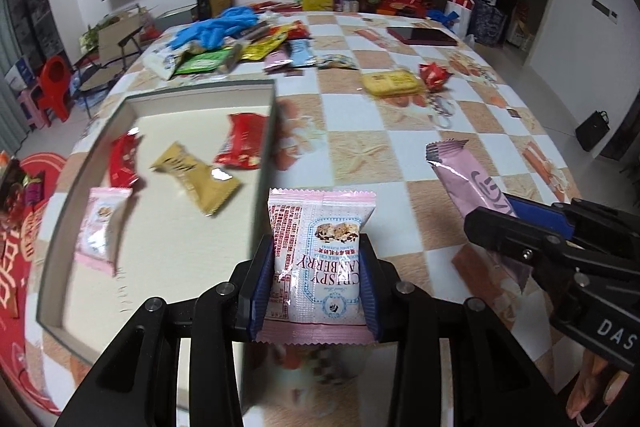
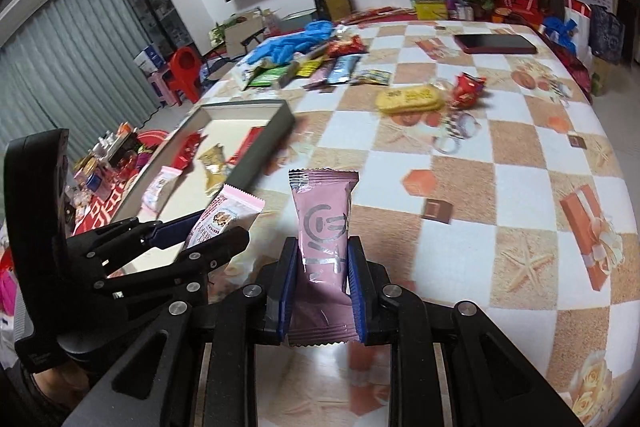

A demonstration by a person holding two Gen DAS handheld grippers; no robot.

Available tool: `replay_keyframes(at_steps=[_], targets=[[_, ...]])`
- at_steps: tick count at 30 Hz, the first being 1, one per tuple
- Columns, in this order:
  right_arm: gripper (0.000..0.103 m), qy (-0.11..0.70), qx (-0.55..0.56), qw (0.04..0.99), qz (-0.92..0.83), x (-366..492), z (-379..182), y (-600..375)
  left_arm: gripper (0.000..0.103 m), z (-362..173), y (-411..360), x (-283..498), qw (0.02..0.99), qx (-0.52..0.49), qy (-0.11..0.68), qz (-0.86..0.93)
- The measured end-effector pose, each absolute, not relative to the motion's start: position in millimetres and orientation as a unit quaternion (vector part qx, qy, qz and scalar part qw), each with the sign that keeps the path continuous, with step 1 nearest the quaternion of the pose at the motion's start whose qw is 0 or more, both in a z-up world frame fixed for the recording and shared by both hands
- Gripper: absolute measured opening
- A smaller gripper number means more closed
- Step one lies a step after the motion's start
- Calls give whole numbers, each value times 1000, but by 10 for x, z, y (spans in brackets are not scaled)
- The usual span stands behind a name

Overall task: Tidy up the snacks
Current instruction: 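Carry the cranberry packet and pink bar over the white tray with both tools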

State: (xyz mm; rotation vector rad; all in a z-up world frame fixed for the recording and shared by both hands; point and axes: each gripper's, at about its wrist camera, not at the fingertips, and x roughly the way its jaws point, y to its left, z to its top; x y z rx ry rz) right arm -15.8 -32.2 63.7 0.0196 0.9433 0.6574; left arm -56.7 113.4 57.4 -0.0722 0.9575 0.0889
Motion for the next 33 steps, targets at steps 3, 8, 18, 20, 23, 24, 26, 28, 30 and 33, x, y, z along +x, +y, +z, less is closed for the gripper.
replay_keyframes(at_steps=[3, 8, 18, 20, 23, 24, 26, 28, 30, 33], targets=[[25, 445, -3, 832, 332, -208, 680, -124, 42, 586, 1321, -651, 884, -43, 461, 61], [25, 442, -28, 816, 371, -308, 728, 279, 42, 593, 1669, -800, 879, -54, 464, 96], [25, 434, -94, 790, 422, -528, 698, 1091, 42, 513, 2239, -1003, 864, -76, 474, 153], [25, 433, -103, 788, 425, -525, 704, 1202, 42, 507, 2304, -1012, 863, -77, 474, 157], [25, 433, -110, 786, 426, -526, 721, 1298, 42, 497, 2390, -1014, 861, -85, 476, 159], [25, 434, -113, 786, 426, -523, 725, 1333, 42, 495, 2413, -1009, 860, -86, 476, 160], [25, 435, -116, 786, 424, -528, 743, 1379, 42, 482, 2467, -1007, 858, -91, 480, 161], [25, 437, -118, 785, 423, -515, 746, 1422, 42, 478, 2517, -1019, 857, -91, 481, 161], [25, 437, -117, 786, 421, -497, 746, 1447, 42, 468, 2558, -1019, 856, -89, 484, 162], [25, 440, -111, 786, 419, -467, 734, 1485, 42, 441, 2626, -1005, 852, -89, 490, 164]])
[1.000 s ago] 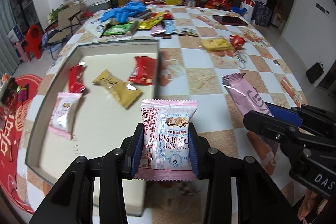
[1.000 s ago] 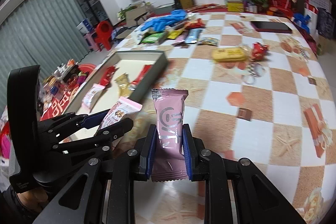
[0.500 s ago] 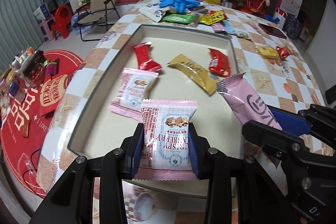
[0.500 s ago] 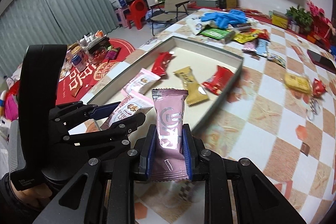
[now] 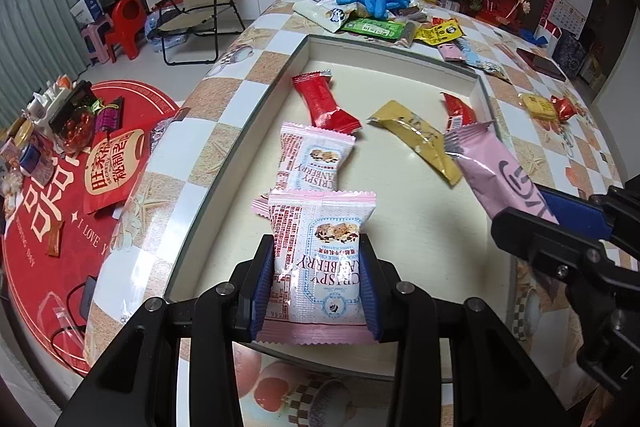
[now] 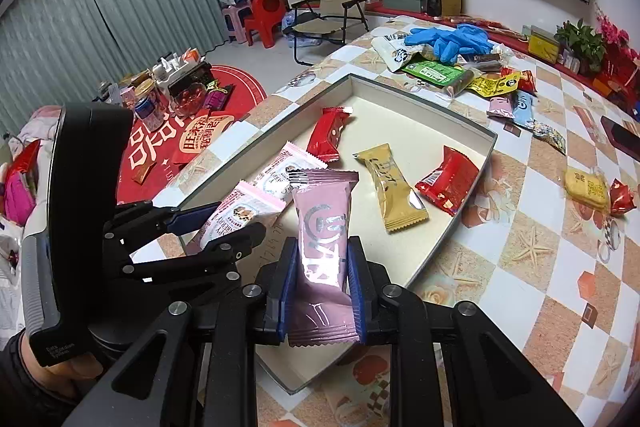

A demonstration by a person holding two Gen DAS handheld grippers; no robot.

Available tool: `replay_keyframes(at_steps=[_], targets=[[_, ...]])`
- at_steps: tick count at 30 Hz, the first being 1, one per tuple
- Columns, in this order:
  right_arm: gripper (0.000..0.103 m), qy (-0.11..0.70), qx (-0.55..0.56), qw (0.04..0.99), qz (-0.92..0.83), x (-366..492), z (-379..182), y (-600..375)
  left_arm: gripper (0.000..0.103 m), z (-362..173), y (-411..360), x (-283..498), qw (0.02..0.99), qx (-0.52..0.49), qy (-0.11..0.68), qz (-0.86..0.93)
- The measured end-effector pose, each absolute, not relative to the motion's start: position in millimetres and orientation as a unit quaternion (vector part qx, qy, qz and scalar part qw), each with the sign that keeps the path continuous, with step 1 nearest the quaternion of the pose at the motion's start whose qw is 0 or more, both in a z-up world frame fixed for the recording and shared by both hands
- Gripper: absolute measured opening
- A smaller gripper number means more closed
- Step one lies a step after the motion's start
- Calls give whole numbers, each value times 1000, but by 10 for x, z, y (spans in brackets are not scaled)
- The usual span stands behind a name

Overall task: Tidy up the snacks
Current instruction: 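Carry the cranberry packet and pink bar over the white tray with both tools, then hold both packets above the tray beside the other snacks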

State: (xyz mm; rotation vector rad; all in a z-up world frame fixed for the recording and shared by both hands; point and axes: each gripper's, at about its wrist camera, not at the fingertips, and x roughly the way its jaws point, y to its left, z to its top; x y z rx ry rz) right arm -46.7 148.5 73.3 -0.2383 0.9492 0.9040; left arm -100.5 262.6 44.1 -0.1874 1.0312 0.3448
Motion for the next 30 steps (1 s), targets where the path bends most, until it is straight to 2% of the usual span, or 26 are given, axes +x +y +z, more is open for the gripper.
replay_keyframes(at_steps=[17, 30], targets=[[25, 463, -95, 786, 398, -282, 666, 1482, 42, 318, 2539, -823, 845, -67, 511, 139], [25, 492, -122, 768, 390, -242, 595, 1571, 42, 286, 2454, -784, 839, -52, 526, 126]])
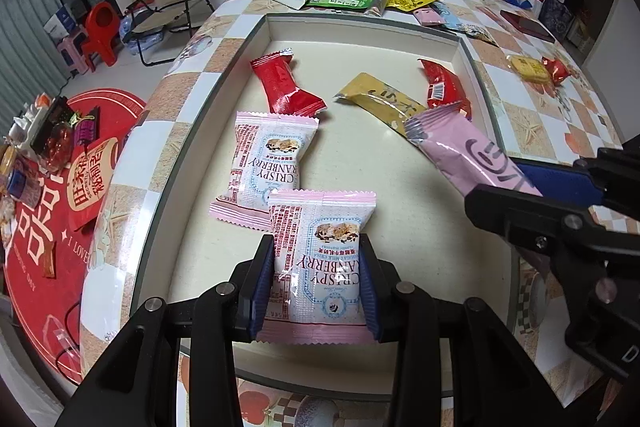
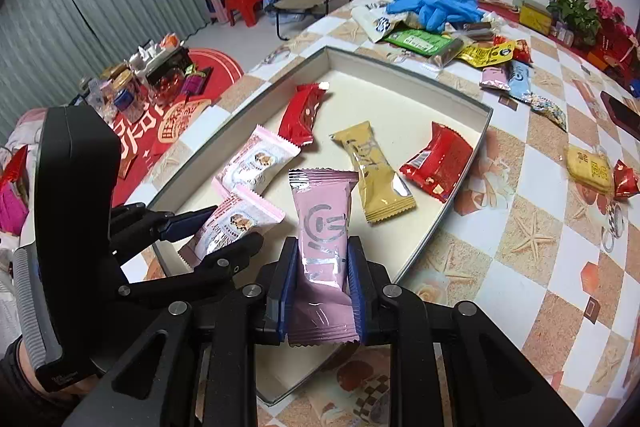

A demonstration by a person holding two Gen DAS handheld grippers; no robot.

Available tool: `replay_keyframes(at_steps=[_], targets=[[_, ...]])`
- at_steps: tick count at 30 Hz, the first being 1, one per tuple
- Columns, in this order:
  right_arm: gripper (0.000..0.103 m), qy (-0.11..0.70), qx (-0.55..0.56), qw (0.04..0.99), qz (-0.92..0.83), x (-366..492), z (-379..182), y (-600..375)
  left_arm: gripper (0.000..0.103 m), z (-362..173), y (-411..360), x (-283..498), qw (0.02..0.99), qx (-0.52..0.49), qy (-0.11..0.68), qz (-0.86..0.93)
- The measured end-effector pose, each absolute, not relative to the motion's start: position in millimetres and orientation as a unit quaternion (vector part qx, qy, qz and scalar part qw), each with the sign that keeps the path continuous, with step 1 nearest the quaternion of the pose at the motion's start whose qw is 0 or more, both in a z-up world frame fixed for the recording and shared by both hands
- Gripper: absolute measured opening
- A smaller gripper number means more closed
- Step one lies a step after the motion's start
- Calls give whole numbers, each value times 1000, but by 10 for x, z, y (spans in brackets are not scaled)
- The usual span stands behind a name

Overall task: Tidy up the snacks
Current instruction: 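Hold both packets above the tray beside the other snacks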

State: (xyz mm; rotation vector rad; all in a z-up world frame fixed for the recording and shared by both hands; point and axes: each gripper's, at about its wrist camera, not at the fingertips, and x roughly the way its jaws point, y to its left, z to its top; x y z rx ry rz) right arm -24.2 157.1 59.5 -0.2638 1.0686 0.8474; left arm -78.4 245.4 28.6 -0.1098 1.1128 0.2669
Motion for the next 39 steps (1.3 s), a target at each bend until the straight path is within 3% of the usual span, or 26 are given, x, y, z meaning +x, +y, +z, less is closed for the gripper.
replay_keyframes(at_steps=[39], targets=[[25, 498, -137, 757, 399, -184, 611, 1668, 42, 306, 2473, -757, 839, -45, 529, 116]])
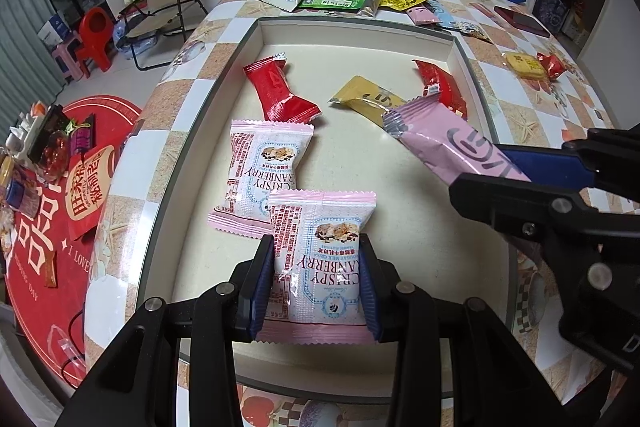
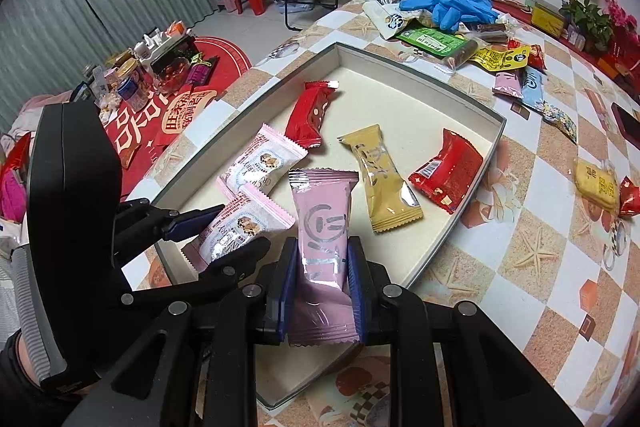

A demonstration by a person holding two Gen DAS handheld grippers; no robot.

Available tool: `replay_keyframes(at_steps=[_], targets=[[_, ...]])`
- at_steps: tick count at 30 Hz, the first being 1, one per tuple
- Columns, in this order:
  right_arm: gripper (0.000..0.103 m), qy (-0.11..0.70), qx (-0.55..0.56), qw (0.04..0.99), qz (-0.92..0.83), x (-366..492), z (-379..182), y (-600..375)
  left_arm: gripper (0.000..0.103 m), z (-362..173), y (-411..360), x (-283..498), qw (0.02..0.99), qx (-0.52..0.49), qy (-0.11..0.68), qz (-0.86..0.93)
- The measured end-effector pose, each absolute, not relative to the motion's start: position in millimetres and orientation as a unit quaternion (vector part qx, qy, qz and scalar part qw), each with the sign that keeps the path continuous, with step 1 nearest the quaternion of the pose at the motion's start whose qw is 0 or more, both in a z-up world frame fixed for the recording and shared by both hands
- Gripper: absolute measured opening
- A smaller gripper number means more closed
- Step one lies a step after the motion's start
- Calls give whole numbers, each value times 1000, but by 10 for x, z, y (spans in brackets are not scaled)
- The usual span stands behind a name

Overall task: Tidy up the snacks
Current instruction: 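Hold both packets above the tray beside the other snacks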

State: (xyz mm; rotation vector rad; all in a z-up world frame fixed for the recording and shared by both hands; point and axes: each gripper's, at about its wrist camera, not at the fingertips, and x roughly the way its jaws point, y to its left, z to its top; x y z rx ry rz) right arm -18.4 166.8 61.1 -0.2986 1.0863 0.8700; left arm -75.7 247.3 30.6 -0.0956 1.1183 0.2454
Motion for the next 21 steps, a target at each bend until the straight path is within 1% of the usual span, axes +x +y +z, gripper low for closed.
replay_keyframes(at_steps=[21], targets=[[25, 500, -127, 762, 391, -104, 629, 1670, 42, 329, 2537, -642, 839, -48, 529, 116]])
